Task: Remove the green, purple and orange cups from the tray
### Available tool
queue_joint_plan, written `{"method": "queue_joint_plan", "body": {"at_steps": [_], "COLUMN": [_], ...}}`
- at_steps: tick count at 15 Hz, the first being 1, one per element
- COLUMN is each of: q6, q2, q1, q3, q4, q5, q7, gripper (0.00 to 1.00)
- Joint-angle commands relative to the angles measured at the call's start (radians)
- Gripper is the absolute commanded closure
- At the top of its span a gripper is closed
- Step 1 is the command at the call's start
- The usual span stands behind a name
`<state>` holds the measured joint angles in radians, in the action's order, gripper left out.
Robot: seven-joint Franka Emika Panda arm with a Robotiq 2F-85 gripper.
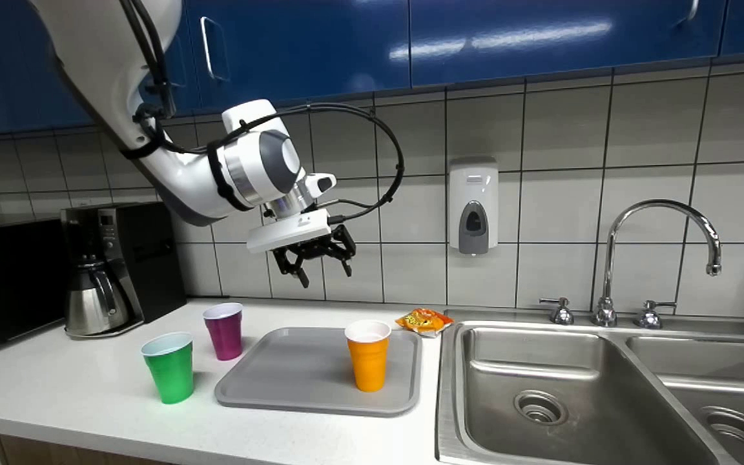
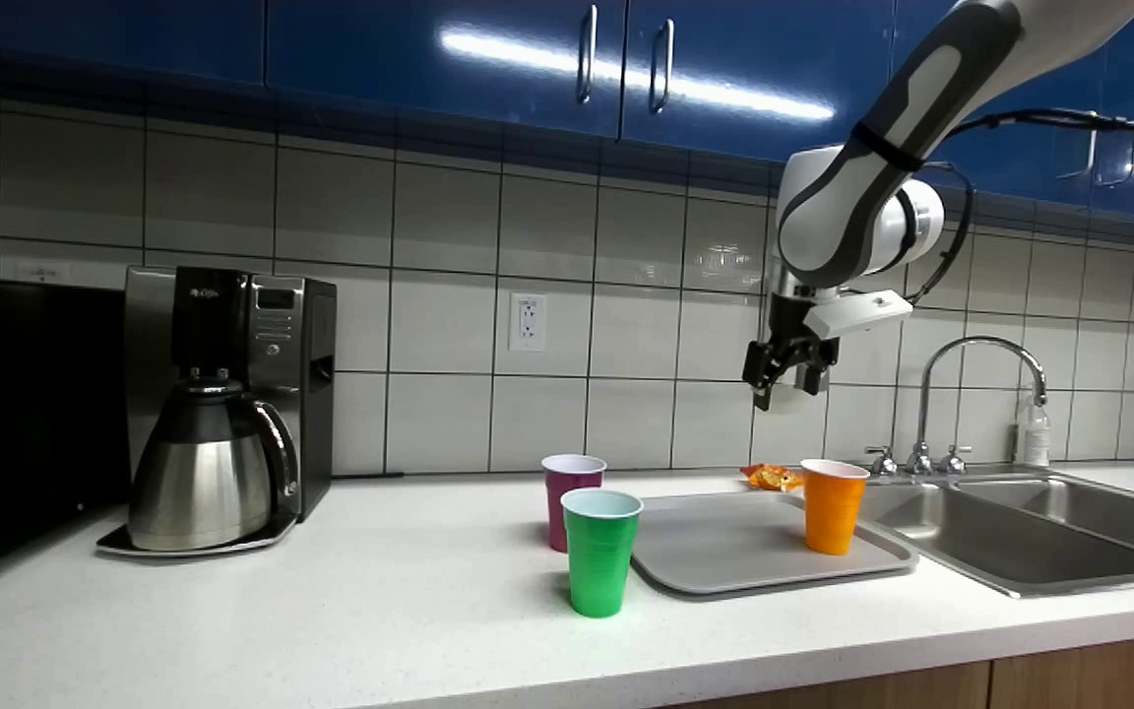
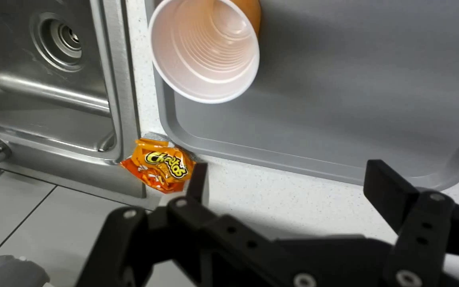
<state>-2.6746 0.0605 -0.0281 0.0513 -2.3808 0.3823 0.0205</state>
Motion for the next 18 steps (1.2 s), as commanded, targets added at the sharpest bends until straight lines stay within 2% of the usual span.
{"method": "queue_joint_plan", "body": {"at_steps": [1,18], "q6": [0.001,-0.011], "q2": [0.003,-0.109], "q1": [-0.027,-0.036], "q3": [0.003,0.039], "q4": [-0.016,-0.018], "q5": [0.012,-0.002], "q7": [0.019,0.038], "gripper": [0.0,0.0]}}
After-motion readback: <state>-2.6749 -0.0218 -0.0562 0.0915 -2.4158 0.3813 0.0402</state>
